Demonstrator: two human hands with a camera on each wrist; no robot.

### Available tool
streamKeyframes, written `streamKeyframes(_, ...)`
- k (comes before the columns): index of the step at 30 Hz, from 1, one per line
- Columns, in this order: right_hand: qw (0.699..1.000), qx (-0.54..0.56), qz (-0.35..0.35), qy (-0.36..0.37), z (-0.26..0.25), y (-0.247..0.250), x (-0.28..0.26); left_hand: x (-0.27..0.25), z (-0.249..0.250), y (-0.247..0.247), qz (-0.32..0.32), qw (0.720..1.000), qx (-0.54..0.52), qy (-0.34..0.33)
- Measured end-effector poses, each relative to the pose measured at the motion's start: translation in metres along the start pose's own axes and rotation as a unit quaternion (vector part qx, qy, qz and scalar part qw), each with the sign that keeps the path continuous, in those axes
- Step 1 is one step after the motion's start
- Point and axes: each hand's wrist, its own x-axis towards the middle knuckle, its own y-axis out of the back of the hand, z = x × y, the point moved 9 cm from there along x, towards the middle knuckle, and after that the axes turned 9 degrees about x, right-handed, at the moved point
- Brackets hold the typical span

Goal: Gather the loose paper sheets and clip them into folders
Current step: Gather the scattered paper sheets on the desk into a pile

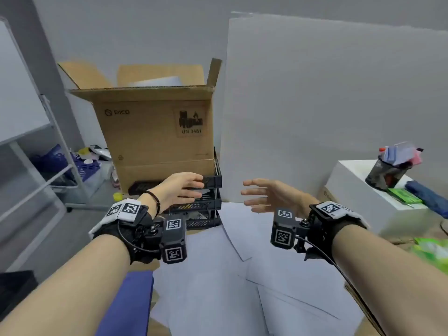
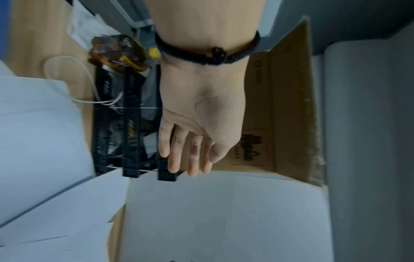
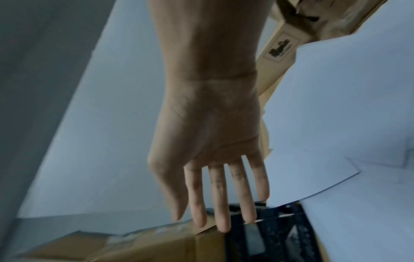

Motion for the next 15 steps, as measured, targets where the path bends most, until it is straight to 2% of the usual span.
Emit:
streamKeyframes(3, 0.998, 0.022, 0.036, -0.054, 0.051, 0.025, 0.009, 0.015, -0.050, -0.021, 0.010, 0.998, 0.000, 0.064)
streamKeyframes(10, 0.978, 0.047, 0.092, -0.181, 0.192, 0.097, 0.017, 0.051, -0.163, -0.092, -0.013, 0.982, -0.009, 0.186)
streamKeyframes(15, 0.959, 0.051, 0.135, -0.243, 0.254, 0.161, 0.015, 0.086, -0.216, -0.138, -0.006, 0.968, -0.005, 0.253)
